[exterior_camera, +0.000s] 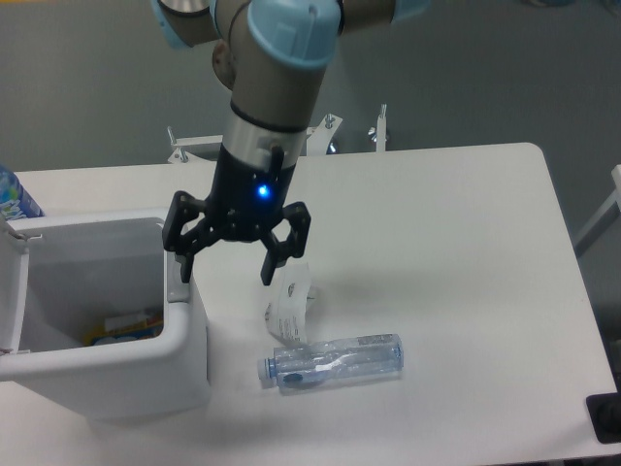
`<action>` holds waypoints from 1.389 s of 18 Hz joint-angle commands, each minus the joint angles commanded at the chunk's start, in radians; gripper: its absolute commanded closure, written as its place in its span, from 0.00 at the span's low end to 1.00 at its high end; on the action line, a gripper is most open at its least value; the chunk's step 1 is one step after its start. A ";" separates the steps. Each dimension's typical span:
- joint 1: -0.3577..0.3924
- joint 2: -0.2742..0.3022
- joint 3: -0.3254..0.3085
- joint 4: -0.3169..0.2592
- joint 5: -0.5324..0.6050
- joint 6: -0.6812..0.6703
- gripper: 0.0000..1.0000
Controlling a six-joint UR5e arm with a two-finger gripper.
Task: Open the trash can
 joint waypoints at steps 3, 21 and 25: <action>0.017 0.000 0.023 0.061 0.164 0.038 0.00; 0.270 0.025 -0.006 0.022 0.322 0.532 0.00; 0.310 0.040 -0.018 -0.043 0.368 0.707 0.00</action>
